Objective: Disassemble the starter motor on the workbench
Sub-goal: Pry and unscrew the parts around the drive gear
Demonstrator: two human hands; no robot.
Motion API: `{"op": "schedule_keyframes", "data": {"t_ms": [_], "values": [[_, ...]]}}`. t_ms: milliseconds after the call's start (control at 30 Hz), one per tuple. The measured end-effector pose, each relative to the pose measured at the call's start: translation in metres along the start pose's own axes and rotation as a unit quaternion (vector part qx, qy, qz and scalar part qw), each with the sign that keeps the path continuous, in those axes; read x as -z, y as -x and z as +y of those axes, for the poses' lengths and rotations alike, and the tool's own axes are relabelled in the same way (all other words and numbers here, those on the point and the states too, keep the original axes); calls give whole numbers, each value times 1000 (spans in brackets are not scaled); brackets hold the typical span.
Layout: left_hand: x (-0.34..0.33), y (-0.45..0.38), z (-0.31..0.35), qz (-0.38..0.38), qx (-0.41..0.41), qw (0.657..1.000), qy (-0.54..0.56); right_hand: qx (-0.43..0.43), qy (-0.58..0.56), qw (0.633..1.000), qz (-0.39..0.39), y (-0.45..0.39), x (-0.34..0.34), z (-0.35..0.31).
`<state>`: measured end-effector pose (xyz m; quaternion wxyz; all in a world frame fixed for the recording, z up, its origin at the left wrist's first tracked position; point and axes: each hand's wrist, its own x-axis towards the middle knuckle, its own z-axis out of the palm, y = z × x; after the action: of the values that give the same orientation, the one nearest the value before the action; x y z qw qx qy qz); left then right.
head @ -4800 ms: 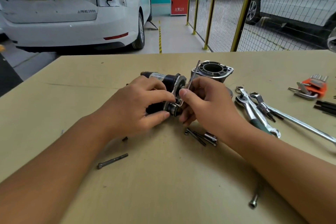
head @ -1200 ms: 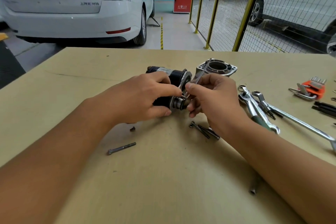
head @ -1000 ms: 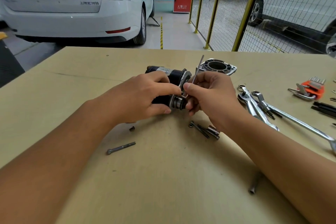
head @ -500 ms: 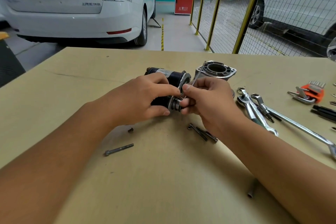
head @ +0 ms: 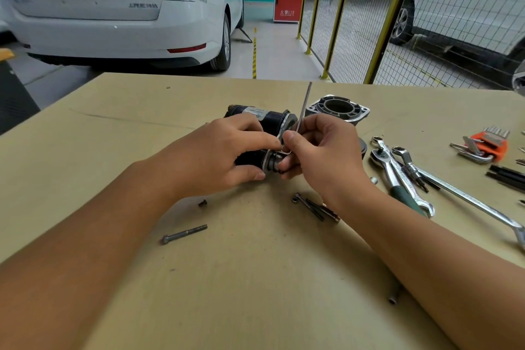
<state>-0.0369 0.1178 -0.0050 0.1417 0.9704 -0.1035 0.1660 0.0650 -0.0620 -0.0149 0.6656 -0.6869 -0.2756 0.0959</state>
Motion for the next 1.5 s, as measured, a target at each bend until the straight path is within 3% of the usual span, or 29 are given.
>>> {"op": "schedule_keyframes", "data": {"t_ms": [200, 367, 533, 900, 1200, 1367, 1500], "values": [[-1, 3, 2, 23, -13, 1000, 5, 55, 54, 996, -43, 1, 4, 2], [-1, 3, -4, 45, -15, 998, 39, 10, -12, 1000, 5, 1, 4, 6], [-4, 4, -8, 53, -6, 997, 60, -13, -24, 1000, 4, -3, 3, 6], [-5, 2, -12, 59, -2, 995, 77, 36, 38, 998, -27, -6, 6, 4], [-2, 2, -9, 15, -7, 998, 64, 47, 45, 996, -57, -7, 9, 4], [4, 0, -4, -25, 5, 998, -64, 21, -30, 999, 2, 2, 6, 6], [4, -6, -1, -33, -15, 993, -115, 64, -12, 998, 15, 3, 8, 8]]}}
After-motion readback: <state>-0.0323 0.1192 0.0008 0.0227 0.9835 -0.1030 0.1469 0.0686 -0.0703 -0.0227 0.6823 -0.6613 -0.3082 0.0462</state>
